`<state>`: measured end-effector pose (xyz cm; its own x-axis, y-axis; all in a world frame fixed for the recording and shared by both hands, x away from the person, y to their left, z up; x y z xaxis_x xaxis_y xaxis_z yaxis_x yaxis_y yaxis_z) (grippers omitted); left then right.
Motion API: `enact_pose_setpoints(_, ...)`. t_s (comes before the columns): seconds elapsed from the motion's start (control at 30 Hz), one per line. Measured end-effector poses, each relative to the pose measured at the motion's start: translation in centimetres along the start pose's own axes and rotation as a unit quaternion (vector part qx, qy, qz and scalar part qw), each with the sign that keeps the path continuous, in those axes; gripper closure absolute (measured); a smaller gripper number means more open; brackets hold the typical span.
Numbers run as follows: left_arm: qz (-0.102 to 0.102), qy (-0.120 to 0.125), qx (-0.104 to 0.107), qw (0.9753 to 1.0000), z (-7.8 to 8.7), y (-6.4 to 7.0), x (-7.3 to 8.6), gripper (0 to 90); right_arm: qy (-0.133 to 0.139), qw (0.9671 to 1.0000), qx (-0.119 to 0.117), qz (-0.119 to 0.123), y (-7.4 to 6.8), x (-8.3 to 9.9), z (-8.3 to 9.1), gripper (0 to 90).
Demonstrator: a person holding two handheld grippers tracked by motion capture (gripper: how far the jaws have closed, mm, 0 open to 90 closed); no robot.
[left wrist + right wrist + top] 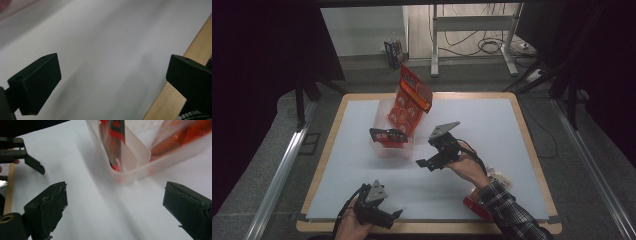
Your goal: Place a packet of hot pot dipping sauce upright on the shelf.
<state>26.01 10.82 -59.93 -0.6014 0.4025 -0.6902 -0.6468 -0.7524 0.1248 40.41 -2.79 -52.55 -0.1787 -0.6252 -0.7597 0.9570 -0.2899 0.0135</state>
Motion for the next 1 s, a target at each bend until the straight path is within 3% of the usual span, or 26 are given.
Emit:
enact_pose_setpoints(0.17,0.0,0.0,-0.001,1.0,0.0,-0.1,0.0,0.0,0.003,0.9996,-0.003,-0.03,-0.4,1.9,1.5,5.2)
enact_pose_setpoints(0.33,0.001,0.001,0.0,1.0,0.0,0.0,0.0,0.0,-0.007,0.9993,-0.003,-0.037,-0.8,3.3,2.5,5.9)
enact_pose_setpoints(0.47,0.0,0.001,0.0,1.0,0.0,0.0,0.0,0.0,-0.032,0.998,0.016,-0.053,-0.9,5.4,3.9,18.8)
enact_pose_setpoints(0.57,0.0,0.001,0.0,1.0,0.0,0.0,0.0,0.0,-0.045,0.9972,0.03,-0.051,-1.0,6.5,4.8,29.9)
enact_pose_setpoints(0.6,0.0,0.001,0.0,1.0,0.0,0.0,0.0,0.0,-0.045,0.9972,0.03,-0.051,-1.0,6.5,4.8,29.9)
enact_pose_setpoints(0.67,0.0,0.0,0.0,1.0,0.0,0.0,0.0,0.0,-0.053,0.9969,0.037,-0.044,-1.2,7.5,5.7,41.7)
enact_pose_setpoints(0.87,0.0,0.0,-0.001,1.0,0.0,0.0,0.0,0.0,-0.059,0.9966,0.044,-0.038,-1.8,9.1,7.6,57.9)
enact_pose_setpoints(0.9,0.0,-0.001,-0.001,1.0,0.0,0.0,0.0,0.0,-0.062,0.9961,0.056,-0.029,-1.9,9.8,8.4,65.7)
enact_pose_setpoints(1.0,0.0,-0.001,0.0,1.0,0.0,0.0,0.0,0.0,-0.068,0.9951,0.07,-0.019,-2.1,10.4,9.2,72.9)
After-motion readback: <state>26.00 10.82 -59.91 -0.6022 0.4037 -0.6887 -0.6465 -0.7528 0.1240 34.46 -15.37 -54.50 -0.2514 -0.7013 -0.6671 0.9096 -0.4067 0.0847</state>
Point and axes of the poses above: each handheld gripper's, and its own axes: z roughly backward along the jaws, x roughly out of its underside, y roughly to its right, the point moved 9 cm from there along -z, roughly forward along the jaws, and after that the axes turned 8 degrees about z, right-handed, at the moved point
